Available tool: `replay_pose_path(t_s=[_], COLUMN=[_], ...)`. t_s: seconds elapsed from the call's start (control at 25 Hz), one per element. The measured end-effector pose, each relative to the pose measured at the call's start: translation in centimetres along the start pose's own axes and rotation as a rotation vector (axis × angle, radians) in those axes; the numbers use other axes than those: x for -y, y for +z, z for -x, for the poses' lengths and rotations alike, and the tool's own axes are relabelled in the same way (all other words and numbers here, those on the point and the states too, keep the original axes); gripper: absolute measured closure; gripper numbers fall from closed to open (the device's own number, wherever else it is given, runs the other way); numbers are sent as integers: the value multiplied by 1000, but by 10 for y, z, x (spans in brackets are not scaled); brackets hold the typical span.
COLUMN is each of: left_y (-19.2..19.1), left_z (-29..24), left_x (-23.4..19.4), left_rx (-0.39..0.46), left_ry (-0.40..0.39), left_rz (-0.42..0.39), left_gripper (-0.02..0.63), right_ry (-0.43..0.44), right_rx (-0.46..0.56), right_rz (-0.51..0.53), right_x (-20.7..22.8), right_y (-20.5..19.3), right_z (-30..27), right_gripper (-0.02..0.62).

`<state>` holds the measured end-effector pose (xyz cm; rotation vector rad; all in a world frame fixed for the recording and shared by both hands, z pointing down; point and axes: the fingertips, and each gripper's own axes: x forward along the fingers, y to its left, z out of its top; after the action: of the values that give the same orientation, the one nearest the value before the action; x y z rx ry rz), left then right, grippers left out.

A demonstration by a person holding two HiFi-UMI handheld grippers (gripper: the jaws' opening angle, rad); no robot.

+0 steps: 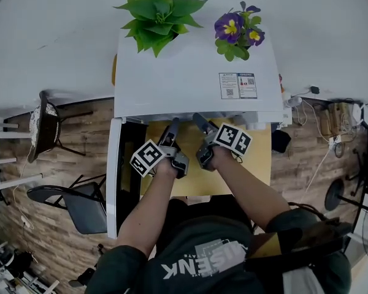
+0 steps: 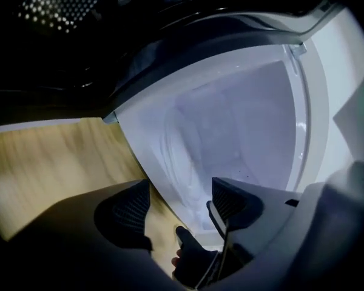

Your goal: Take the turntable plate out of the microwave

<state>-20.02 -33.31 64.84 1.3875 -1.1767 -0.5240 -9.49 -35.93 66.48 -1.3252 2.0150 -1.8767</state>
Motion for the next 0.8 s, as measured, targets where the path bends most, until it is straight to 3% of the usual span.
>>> replay_pose_path(t_s=[0.28,0.8], left_y=[14,22], left_z=[-18,-36], left_x=[-16,-29], left_rx=[38,37], left_ry=[39,74], left_rz=[69,109], left_gripper=[299,301], right_ry=[-26,-241], right_rx=[37,102], right_rz=[-77,-199], right_x=[2,3], right_y=[8,11], right_z=[-18,-25], right_gripper=[221,221])
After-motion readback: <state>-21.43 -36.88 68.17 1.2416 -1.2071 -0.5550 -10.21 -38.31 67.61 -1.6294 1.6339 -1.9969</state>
